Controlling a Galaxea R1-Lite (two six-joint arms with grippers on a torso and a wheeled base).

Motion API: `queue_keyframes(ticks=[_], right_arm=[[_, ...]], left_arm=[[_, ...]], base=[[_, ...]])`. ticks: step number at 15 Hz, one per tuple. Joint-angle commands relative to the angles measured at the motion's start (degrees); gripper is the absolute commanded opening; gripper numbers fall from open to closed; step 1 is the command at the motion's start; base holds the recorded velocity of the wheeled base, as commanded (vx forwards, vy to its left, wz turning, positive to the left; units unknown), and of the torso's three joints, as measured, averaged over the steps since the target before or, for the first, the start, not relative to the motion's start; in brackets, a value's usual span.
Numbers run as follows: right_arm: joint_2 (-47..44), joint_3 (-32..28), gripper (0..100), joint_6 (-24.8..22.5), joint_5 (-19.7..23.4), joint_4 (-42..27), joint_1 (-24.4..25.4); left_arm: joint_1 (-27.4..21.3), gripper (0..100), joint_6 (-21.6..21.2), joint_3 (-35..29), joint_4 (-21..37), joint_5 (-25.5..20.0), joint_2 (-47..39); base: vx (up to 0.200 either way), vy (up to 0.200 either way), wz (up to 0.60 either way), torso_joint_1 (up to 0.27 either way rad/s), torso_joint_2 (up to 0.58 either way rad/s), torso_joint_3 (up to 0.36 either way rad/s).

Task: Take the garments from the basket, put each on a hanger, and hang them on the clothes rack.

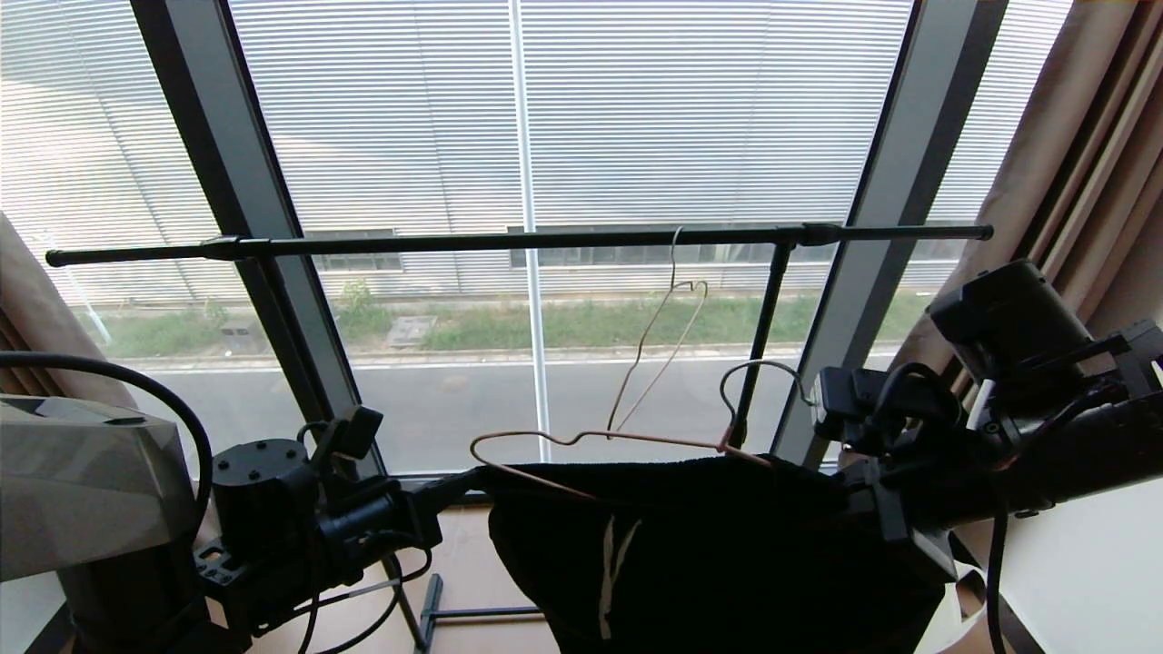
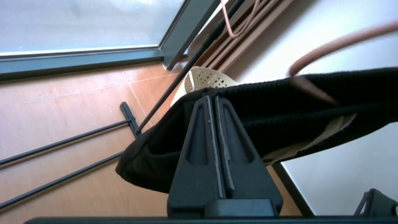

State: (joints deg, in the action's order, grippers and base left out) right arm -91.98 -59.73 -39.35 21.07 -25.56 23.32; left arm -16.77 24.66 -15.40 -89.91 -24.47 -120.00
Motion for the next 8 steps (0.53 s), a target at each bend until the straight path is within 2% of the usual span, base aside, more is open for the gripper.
queue_keyframes(ticks=[1,8], right_arm=[[-1.3,0.6,0,0.0,-0.3,0.0,0.4],[-3.6,2.3,0,0.0,-1.9,0.4,0.3]], left_arm=[[0.2,0,0.0,0.1,-0.1,0.0,0.9],[0.3,0,0.0,0.0,-0.1,-0.1,1.4]], base=[[0.000,0.000,0.00,0.000,0.00,0.000],[0.000,0.000,0.00,0.000,0.00,0.000]])
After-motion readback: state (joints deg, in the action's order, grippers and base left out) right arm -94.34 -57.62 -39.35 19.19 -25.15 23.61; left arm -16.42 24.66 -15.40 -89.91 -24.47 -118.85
